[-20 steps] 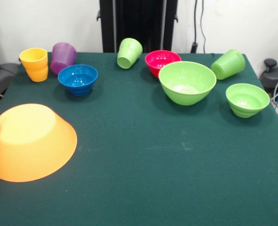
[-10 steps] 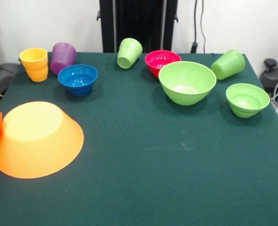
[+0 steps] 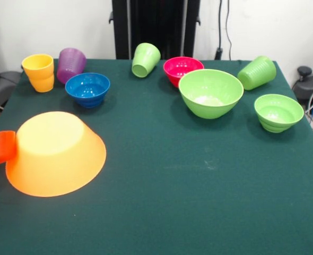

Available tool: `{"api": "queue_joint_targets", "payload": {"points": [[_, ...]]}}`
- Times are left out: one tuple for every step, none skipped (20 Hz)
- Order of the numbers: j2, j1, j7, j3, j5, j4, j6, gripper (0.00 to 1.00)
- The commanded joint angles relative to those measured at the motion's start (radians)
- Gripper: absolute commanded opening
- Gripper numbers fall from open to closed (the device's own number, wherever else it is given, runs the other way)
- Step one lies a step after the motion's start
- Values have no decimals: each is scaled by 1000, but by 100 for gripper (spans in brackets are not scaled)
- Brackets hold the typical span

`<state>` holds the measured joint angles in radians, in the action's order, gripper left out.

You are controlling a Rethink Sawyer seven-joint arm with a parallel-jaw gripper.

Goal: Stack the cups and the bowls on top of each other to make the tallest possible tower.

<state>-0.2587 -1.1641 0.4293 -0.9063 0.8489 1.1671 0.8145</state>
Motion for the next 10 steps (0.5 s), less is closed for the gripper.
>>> {"api": "queue_joint_targets", "payload": {"points": [[42, 70, -87, 87, 53, -9, -27, 0], [42, 72, -89, 89, 53, -12, -26, 0], [45, 75, -89, 92, 54, -17, -28, 0], [44, 78, -92, 95, 57, -20, -28, 0], [43, 81, -95, 98, 58, -23, -24, 0], [35, 87, -108, 104, 64, -27, -15, 0], [28, 92, -120, 110, 70, -30, -5, 0], [21, 98, -133, 117, 77, -34, 4, 0], [14, 104, -145, 123, 83, -38, 13, 0], [4, 106, -169, 127, 90, -38, 22, 0]]}}
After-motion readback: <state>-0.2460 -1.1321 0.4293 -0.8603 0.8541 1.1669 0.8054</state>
